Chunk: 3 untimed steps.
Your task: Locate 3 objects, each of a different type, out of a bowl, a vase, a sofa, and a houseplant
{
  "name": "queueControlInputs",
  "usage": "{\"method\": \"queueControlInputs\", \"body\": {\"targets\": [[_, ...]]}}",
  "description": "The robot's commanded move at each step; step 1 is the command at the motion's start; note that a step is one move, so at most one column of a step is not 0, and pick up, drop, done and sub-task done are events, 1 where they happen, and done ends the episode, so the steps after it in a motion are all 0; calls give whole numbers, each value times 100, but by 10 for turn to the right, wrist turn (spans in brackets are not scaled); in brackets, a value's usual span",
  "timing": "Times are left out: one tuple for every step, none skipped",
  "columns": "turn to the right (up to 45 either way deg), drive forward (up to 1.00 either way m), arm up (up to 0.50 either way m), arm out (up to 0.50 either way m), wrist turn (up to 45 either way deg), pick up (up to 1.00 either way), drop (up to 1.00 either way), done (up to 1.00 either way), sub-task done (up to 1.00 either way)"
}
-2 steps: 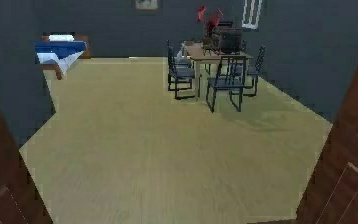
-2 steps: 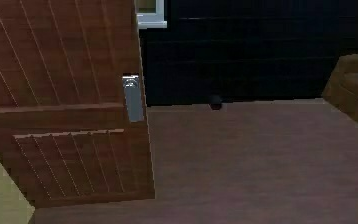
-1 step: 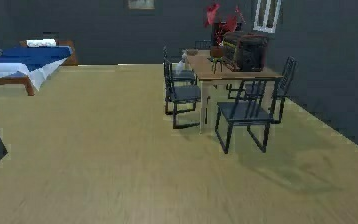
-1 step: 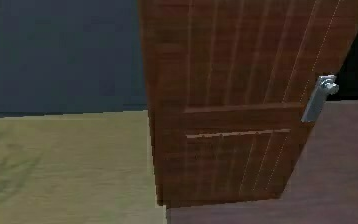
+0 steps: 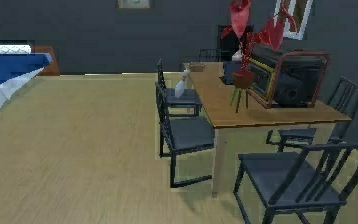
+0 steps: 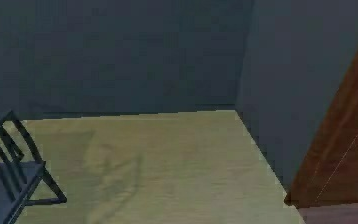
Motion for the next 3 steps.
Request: {"method": "queueControlInputs", "body": {"targets": [[0, 45, 0, 0, 0, 0, 0, 0, 0], [240, 0, 0, 0, 0, 0, 0, 0, 0], [0, 0, 0, 0, 0, 0, 0, 100, 0]]}}
